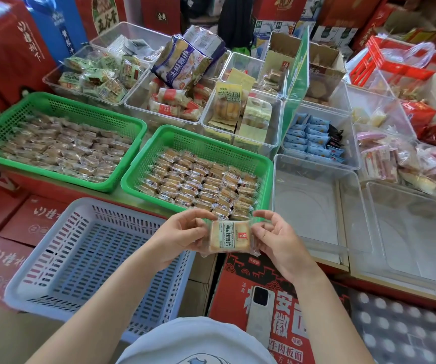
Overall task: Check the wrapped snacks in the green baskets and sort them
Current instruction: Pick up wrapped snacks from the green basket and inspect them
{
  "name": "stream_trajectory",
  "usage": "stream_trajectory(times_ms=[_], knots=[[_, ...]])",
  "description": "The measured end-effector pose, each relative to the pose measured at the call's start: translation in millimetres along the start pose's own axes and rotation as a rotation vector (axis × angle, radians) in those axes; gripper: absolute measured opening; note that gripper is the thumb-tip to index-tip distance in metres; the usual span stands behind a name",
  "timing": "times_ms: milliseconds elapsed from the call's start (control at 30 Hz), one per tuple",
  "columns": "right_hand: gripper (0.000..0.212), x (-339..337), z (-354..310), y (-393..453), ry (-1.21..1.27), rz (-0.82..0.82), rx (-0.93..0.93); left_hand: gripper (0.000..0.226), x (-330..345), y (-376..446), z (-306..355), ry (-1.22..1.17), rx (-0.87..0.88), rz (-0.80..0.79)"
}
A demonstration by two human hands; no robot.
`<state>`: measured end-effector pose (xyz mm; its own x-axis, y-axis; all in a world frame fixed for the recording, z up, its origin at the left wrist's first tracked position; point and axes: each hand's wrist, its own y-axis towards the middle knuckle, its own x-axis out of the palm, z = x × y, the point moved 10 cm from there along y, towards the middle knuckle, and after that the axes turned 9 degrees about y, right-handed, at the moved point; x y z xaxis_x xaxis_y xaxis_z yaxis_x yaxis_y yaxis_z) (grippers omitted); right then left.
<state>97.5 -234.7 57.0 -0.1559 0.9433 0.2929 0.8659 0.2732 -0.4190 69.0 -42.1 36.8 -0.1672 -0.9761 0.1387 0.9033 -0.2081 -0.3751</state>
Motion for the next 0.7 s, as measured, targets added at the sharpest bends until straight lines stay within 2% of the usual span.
stream_trajectory(times_ms=[67, 167, 267, 367, 433, 500, 600, 700], knots=[[0.033, 5.1, 0.1, -2.5, -0.006, -0.079, 0.023, 0.023, 2.4, -2.1, 0.1, 0.034, -0.017, -0.009], [0.021, 9.4, 2.1, -5.1, -0.082, -0.105, 0.037, 0.018, -0.3, -3.4, 0.9, 0.091, -0.038, 0.026], [0.011, 11.2, 2.2, -4.8, -0.084, -0.063, 0.025, 0.018, -4.1, -3.7, 3.7, 0.116, -0.033, 0.063], [0.01, 7.0, 4.6, -1.8, 0.029, 0.014, 0.044, 0.021, 0.4, -4.5, 11.5, 0.103, 0.008, 0.041], [0.011, 1.7, 9.6, 1.4, 0.121, 0.073, 0.077, 0.043, 4.1, -2.2, 11.4, 0.115, 0.018, -0.003], [0.012, -2.4, 16.2, 3.4, 0.219, 0.132, 0.125, 0.063, 2.5, 3.3, 7.6, 0.233, 0.008, 0.005], [0.013, -6.3, 23.0, 6.1, 0.283, 0.199, 0.171, 0.054, 5.4, 12.1, 12.8, 0.449, 0.043, 0.046], [0.015, -10.4, 23.0, 9.4, 0.232, 0.2, 0.159, 0.049, 7.9, 22.6, 17.2, 0.514, 0.063, 0.101]])
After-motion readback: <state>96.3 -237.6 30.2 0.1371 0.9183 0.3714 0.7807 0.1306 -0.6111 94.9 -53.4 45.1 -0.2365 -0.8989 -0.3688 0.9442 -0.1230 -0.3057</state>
